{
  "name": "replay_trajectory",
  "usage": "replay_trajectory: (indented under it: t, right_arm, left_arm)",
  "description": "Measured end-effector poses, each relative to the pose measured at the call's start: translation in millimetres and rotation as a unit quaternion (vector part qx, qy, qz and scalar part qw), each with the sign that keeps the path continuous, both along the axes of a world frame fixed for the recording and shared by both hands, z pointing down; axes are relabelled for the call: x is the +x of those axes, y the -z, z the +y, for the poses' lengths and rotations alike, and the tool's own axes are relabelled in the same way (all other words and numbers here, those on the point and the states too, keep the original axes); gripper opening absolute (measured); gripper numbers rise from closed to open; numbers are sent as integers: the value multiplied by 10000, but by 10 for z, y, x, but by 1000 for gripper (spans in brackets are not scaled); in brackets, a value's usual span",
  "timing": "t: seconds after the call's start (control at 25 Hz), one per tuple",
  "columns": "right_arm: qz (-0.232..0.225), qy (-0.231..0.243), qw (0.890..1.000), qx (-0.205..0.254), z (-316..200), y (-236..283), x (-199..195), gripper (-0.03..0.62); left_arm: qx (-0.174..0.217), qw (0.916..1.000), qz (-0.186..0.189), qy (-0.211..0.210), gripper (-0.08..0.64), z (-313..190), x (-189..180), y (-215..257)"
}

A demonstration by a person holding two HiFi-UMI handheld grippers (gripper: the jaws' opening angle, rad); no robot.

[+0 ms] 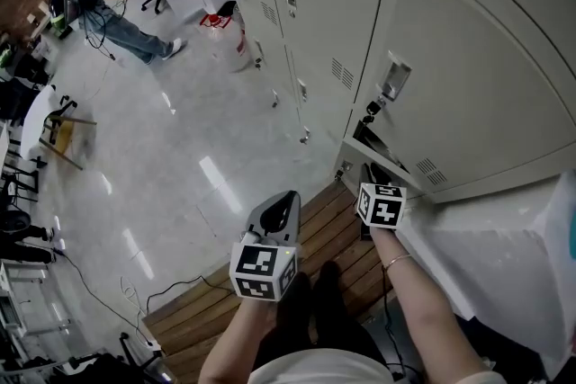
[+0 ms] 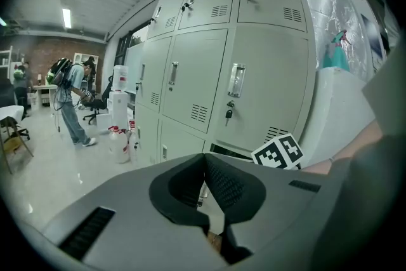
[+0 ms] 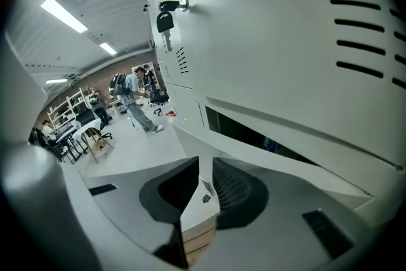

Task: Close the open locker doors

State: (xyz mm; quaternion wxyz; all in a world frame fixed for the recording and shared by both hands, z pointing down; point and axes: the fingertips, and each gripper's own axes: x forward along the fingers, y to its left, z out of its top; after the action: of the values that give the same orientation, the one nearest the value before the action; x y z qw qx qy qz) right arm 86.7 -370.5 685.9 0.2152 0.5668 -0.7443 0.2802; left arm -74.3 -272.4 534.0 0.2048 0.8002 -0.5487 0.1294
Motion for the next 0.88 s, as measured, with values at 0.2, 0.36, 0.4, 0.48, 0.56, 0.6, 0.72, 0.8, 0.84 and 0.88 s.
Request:
replay_trajectory:
  t: [0.2, 0.36, 0.4, 0.48, 0.56, 0.6, 0.72, 0.8, 0.84, 0.88]
  right_arm:
    - [25, -197, 9998, -24, -67, -14, 131, 72]
    - [36, -364, 9993, 7, -134, 4, 237, 72]
    - [40, -401, 9992, 12, -151, 10, 265, 72]
    - [42, -475, 9989, 16, -184, 17, 324, 72]
    - [50, -538, 9985, 12, -205, 16, 375, 72]
    - [55, -565, 9984, 9, -209, 15, 396, 74]
    - [5, -631, 9980, -39, -209, -6, 414, 69]
    - [-31, -687, 9976, -92, -211, -30, 422, 67]
    - [-36, -702, 9975, -109, -212, -38, 426, 67]
    - [-37, -700, 9975, -120, -213, -43, 426, 69]
  left_arm:
    - [-35, 10000, 19, -22, 18, -34, 42, -31]
    - [-70, 10000, 20, -60, 18, -61, 73, -59]
    - [-75, 9999, 17, -71, 18, -69, 79, -62]
    - [-74, 9999, 13, -92, 18, -86, 96, -67]
    - [-73, 9999, 13, -107, 18, -96, 111, -73]
    - [-73, 9999, 16, -116, 18, -97, 118, -75]
    - [-85, 9999, 13, -136, 18, -95, 122, -80]
    - [-95, 9999, 9, -139, 18, -94, 121, -83]
    - [-97, 9999, 7, -137, 18, -92, 118, -82]
    - [-96, 9999, 4, -133, 18, -89, 112, -80]
